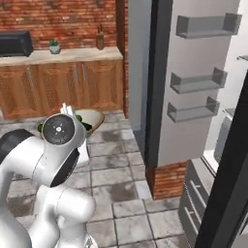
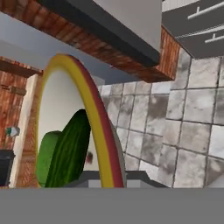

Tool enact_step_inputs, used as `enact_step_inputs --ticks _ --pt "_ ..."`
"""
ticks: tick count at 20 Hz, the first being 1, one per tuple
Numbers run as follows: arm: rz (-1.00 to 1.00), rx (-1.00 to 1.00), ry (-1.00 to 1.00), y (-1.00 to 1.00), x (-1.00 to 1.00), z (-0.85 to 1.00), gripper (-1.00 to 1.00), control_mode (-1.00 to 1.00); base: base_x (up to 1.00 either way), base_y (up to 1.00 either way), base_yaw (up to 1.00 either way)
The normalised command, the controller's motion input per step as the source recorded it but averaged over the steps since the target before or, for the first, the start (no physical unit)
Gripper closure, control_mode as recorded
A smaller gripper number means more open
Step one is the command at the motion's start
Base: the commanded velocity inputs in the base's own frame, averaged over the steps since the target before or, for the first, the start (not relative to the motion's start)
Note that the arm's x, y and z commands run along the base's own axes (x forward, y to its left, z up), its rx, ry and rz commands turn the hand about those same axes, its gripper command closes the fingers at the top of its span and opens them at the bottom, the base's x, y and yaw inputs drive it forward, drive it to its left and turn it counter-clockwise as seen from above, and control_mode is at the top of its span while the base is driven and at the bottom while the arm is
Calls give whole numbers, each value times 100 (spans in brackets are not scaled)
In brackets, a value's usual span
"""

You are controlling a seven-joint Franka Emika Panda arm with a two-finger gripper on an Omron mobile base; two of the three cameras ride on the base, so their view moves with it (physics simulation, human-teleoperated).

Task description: Place the bowl with the cucumber and avocado on the second highest shelf of the fridge. Place the bowl with the chicken drumsticks on the top shelf of the fridge.

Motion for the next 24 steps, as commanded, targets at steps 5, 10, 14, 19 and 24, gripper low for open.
enact_step_inputs --ticks 5,10,14,19,24 --pt "0 0 0 0 0 0 100 100 1 18 -97" --pt "0 0 0 0 0 0 100 100 20 32 -93" --pt "0 0 0 0 0 0 100 100 79 70 -75" --pt "0 0 0 0 0 0 100 100 63 33 -42" --pt "0 0 0 0 0 0 100 100 77 29 -31"
